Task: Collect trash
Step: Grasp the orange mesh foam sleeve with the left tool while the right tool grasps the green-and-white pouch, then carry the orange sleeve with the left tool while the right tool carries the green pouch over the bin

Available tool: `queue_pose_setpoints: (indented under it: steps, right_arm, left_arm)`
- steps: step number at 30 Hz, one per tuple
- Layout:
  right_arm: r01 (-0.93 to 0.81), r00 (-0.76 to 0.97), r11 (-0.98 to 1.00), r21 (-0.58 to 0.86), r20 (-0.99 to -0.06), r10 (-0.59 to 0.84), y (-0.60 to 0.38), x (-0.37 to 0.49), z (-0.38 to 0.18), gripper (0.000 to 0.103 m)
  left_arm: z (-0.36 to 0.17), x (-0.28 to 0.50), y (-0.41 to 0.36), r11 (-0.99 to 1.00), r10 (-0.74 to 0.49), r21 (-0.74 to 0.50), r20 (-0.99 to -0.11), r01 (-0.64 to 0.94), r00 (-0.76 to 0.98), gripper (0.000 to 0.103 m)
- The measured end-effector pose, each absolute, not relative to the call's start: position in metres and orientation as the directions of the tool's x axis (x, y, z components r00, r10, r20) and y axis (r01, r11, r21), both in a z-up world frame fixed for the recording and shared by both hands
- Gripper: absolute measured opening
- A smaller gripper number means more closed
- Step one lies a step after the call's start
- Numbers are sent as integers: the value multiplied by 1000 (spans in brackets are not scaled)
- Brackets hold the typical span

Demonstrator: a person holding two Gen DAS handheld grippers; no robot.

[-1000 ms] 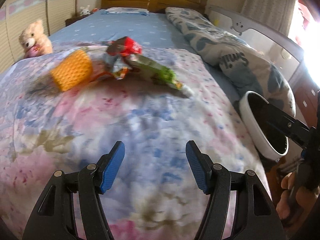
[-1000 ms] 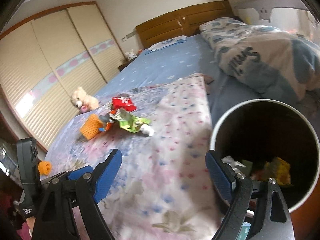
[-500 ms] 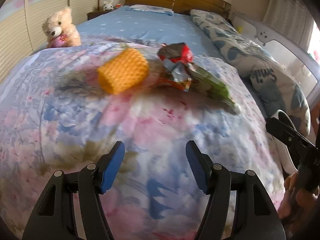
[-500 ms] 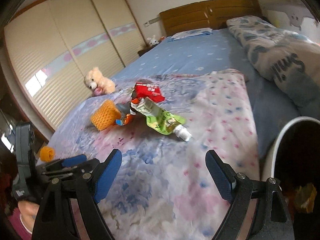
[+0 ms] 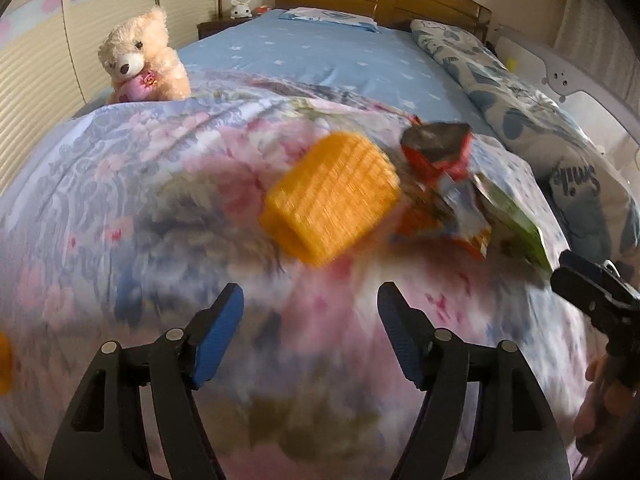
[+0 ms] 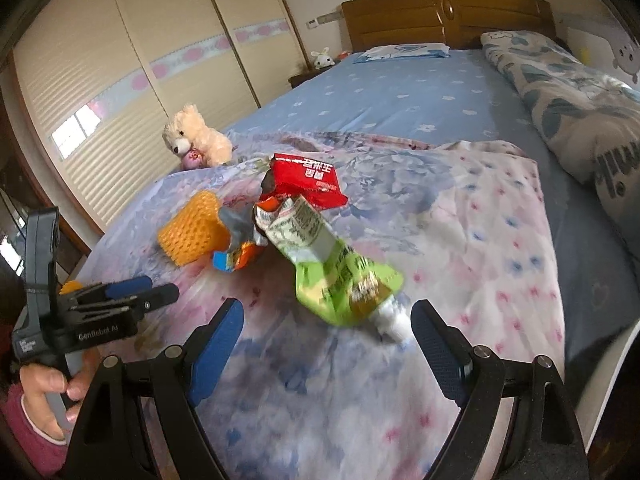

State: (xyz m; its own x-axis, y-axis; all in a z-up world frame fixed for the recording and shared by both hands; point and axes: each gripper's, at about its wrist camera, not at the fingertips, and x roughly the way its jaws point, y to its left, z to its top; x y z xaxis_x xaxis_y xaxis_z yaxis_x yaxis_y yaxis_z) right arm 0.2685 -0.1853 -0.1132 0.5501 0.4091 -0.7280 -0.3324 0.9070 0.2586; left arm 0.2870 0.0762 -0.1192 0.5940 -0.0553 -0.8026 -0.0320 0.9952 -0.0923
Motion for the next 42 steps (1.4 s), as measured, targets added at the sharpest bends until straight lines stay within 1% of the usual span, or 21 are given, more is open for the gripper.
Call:
queue_pose_setpoints:
  steps: [3, 9, 10, 11, 12, 13, 14, 15, 17, 20, 28, 42]
  right_arm:
    - [-347, 541, 906, 243, -737, 405, -177, 282, -116, 87]
    - [-379, 530, 907, 183, -761, 374, -159, 298, -123, 86]
    - [-383, 526, 908, 170, -768, 366, -155, 300, -126, 86]
    - [-385, 524, 909, 159, -773, 357, -153, 301, -127, 82]
    - [-385, 527, 913, 137, -779, 339, -151, 302, -129, 69]
    - [-382, 531, 917, 114, -785, 319, -149, 302, -130, 59]
    - [-377, 529, 921, 97, -794, 300, -148, 302, -132, 53]
    - [-375, 530, 922, 99, -793, 300, -149, 302, -131, 49]
    - [-370, 537, 923, 108, -786, 307, -151, 297, -127, 46]
    - [-354, 530, 923, 150, -781, 331, -159, 291, -124, 44]
    - [-278, 549, 930, 242, -755, 360, -185, 257, -114, 43]
    - [-179, 615, 939, 295, -711, 341, -227, 183, -93, 43]
  left_arm:
    - [-120, 301, 83, 994, -61, -101, -800, -34, 598, 75]
    - [-123, 318, 84, 994, -71, -106, -792, -22, 606, 74]
    - [-123, 318, 81, 994, -76, -105, -788, -11, 611, 61]
    - [-124, 319, 80, 994, -86, -107, -788, 3, 610, 39]
    - [-125, 320, 77, 994, -96, -107, -793, 17, 602, 30]
    - [-125, 319, 75, 995, -89, -96, -791, 21, 605, 28]
    - [-124, 318, 73, 996, -89, -90, -787, 28, 610, 16]
    - [-125, 317, 71, 994, -102, -97, -789, 42, 606, 16]
    - [-123, 311, 69, 994, -106, -98, -785, 46, 610, 14]
    - [-119, 297, 68, 992, -120, -115, -779, 49, 615, 13]
    - [-103, 249, 59, 983, -172, -168, -754, 68, 634, 13]
    - [-91, 182, 8, 967, -255, -187, -733, 174, 630, 13]
